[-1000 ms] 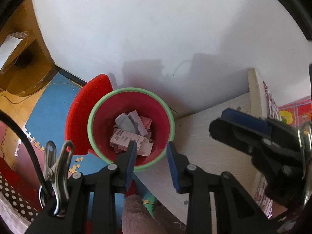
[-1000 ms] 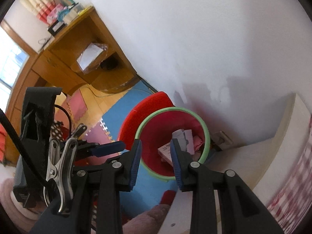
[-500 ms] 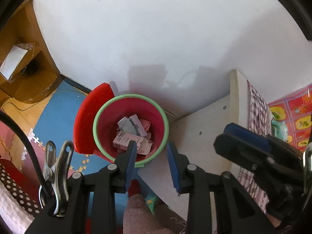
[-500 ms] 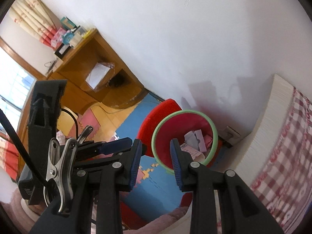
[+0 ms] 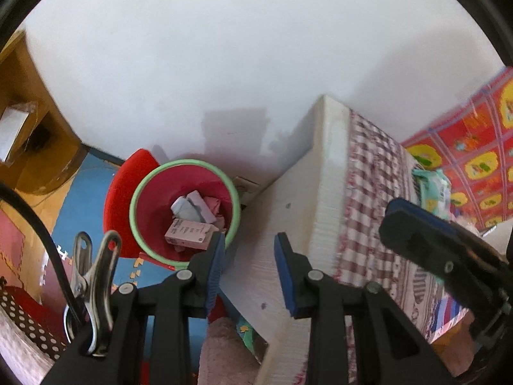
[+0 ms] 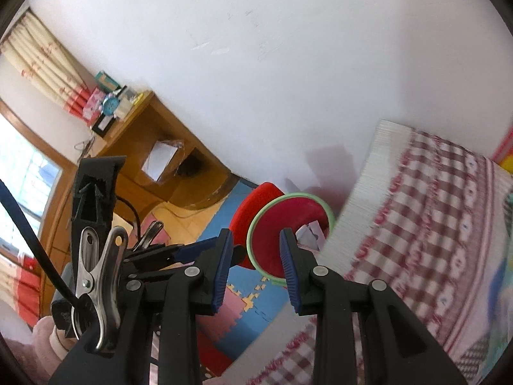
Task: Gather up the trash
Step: 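Move both open tools back toward the bed, then close both tools on the teal wet-wipes packet on the bedspread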
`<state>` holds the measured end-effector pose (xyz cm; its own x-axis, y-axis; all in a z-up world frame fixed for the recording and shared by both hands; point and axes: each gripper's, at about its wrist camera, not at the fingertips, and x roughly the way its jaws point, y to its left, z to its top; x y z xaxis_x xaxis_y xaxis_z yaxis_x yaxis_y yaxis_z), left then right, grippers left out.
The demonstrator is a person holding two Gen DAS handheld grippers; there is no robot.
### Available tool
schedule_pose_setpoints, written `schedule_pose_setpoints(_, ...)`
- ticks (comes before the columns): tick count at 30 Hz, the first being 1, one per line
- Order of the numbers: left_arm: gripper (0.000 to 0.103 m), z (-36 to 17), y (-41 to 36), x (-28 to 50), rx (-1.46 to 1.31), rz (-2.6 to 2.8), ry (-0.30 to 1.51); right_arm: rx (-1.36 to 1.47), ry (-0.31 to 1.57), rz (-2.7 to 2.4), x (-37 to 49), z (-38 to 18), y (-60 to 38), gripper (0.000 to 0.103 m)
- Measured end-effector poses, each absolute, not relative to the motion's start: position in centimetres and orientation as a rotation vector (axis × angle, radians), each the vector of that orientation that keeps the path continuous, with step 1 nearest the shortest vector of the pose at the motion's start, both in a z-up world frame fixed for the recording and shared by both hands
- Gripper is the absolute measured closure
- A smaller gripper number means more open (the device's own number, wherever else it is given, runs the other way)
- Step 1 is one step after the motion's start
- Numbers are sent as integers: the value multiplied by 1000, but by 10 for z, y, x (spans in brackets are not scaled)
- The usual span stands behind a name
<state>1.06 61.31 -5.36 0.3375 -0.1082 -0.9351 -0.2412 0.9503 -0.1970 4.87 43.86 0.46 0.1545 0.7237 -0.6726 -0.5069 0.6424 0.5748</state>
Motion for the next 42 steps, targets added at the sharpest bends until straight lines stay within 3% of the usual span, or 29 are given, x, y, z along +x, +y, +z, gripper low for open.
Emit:
schedule_pose_setpoints(21,71,-24,477,31,-177,-106,1236,388,1044,654,27,24,267,71)
schedule_pose_setpoints(42,69,-35,343,68,-32,-245,1254,495,1079,435,27,-17,127,71)
